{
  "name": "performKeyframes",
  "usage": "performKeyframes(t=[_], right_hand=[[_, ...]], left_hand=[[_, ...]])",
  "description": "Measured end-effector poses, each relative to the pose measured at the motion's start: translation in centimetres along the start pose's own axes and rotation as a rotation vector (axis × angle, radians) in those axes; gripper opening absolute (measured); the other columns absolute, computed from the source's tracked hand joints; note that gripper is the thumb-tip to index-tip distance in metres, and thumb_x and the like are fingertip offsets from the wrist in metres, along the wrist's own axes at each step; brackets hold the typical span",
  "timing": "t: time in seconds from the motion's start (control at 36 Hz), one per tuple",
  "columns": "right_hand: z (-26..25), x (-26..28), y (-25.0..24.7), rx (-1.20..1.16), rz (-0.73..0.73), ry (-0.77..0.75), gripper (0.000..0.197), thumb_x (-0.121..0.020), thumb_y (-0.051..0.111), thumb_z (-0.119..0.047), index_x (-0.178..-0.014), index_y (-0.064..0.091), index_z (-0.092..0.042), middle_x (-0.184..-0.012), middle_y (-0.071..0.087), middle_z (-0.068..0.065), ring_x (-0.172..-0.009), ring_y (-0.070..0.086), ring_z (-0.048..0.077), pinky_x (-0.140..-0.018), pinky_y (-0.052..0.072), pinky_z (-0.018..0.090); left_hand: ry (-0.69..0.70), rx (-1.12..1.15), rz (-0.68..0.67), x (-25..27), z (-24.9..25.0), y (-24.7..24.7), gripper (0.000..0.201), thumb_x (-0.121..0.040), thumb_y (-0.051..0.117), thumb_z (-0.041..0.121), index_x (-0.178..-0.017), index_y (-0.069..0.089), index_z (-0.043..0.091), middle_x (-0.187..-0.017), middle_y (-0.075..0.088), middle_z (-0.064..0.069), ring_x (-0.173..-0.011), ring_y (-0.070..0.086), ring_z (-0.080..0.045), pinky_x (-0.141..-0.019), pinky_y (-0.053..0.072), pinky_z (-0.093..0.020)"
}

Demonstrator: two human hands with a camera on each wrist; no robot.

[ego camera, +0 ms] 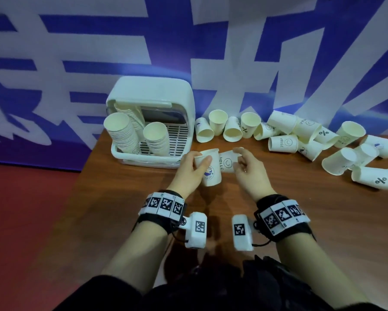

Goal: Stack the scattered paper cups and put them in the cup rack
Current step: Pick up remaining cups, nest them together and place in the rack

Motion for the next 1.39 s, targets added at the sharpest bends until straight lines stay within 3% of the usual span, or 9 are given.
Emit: performKeyframes(t=[0.25, 0.36, 0.44, 0.56, 0.78, 0.94, 1.11, 1.28, 1.39], right_hand=[[-3.8, -1.4, 5.3, 0.025, -0.027, -0.051, 0.038, -0.091, 0.048, -0.001, -0.127, 0.051, -0.012, -0.079, 0.051, -0.005, -0.069, 0.049, 0.004, -0.061, 0.035, 0.004], [-5.0, -2.1, 7.2, 0.023, -0.019, -0.054, 0.044, -0.092, 0.048, -0.003, -0.134, 0.047, -0.015, -0.084, 0.053, -0.004, -0.074, 0.048, 0.01, -0.066, 0.031, 0.013], [-6.0, -2.7, 8.1, 0.05, 0.004, -0.082, 0.043, -0.092, 0.047, -0.004, -0.133, 0.045, -0.016, -0.071, 0.049, -0.01, -0.066, 0.048, 0.005, -0.066, 0.034, 0.022], [-7.4, -3.5, 8.6, 0.055, 0.063, -0.103, 0.043, -0.093, 0.047, -0.005, -0.135, 0.041, -0.015, -0.088, 0.062, 0.001, -0.08, 0.058, 0.018, -0.074, 0.044, 0.031], [-8.7, -5.0, 8.6, 0.055, 0.209, -0.115, 0.026, -0.094, 0.05, -0.007, -0.12, 0.054, -0.007, -0.112, 0.066, 0.011, -0.105, 0.061, 0.023, -0.082, 0.045, 0.027], [-9.4, -5.9, 8.4, 0.079, 0.242, -0.131, 0.025, -0.094, 0.05, -0.006, -0.118, 0.056, -0.008, -0.104, 0.064, 0.002, -0.097, 0.058, 0.014, -0.078, 0.04, 0.02], [-9.2, -6.5, 8.4, 0.053, 0.289, -0.154, 0.024, -0.094, 0.05, -0.007, -0.117, 0.058, -0.007, -0.1, 0.058, -0.007, -0.092, 0.054, 0.007, -0.08, 0.042, 0.02], [-9.6, -7.0, 8.6, 0.06, 0.301, -0.229, 0.024, -0.095, 0.051, -0.006, -0.117, 0.058, -0.003, -0.103, 0.057, -0.005, -0.093, 0.049, -0.004, -0.075, 0.035, -0.002], [-10.2, -7.4, 9.0, 0.063, 0.327, -0.306, 0.021, -0.095, 0.05, -0.007, -0.113, 0.059, -0.002, -0.099, 0.058, -0.005, -0.086, 0.051, 0.0, -0.075, 0.044, 0.012]], left_hand=[[0.005, 0.058, 0.074, -0.7, -2.3, -6.3, 0.031, -0.088, 0.064, 0.04, -0.109, 0.056, 0.018, -0.114, 0.061, -0.004, -0.096, 0.06, -0.013, -0.071, 0.043, -0.015], [0.043, 0.092, 0.129, -1.5, -2.4, -9.2, 0.024, -0.086, 0.068, 0.035, -0.102, 0.056, 0.022, -0.114, 0.06, -0.003, -0.103, 0.058, -0.014, -0.08, 0.044, -0.016], [0.102, 0.097, 0.169, -2.0, -1.8, -11.5, 0.024, -0.086, 0.067, 0.035, -0.104, 0.055, 0.023, -0.119, 0.056, -0.001, -0.103, 0.054, -0.008, -0.073, 0.038, -0.003], [0.184, 0.132, 0.214, -2.7, -1.0, -13.9, 0.03, -0.088, 0.067, 0.03, -0.111, 0.056, 0.015, -0.122, 0.052, -0.002, -0.1, 0.053, -0.003, -0.066, 0.042, 0.0], [0.287, 0.18, 0.343, -5.0, -0.6, -16.6, 0.027, -0.081, 0.072, 0.037, -0.1, 0.053, 0.035, -0.122, 0.047, 0.006, -0.121, 0.047, -0.016, -0.103, 0.043, -0.044], [0.31, 0.148, 0.345, -6.6, -0.9, -16.5, 0.034, -0.081, 0.075, 0.027, -0.106, 0.052, 0.021, -0.125, 0.047, 0.002, -0.123, 0.044, -0.013, -0.107, 0.039, -0.036], [0.335, 0.051, 0.321, -7.9, -2.3, -15.5, 0.037, -0.079, 0.076, 0.023, -0.104, 0.05, 0.015, -0.121, 0.045, 0.006, -0.109, 0.036, 0.008, -0.089, 0.024, 0.005], [0.262, 0.006, 0.275, -8.7, -3.7, -14.8, 0.048, -0.078, 0.077, 0.03, -0.113, 0.047, 0.018, -0.12, 0.047, 0.005, -0.112, 0.041, -0.006, -0.09, 0.029, -0.011], [0.25, 0.028, 0.262, -9.0, -4.5, -14.7, 0.056, -0.075, 0.08, 0.031, -0.115, 0.042, 0.027, -0.118, 0.048, 0.007, -0.111, 0.044, -0.007, -0.089, 0.032, -0.014]])
Point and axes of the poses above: each hand's wrist, its own x-axis away from the middle knuckle, its own y-axis out of the palm, z = x × y, the point moved 2 cm from there along -x, towards the middle knuckle
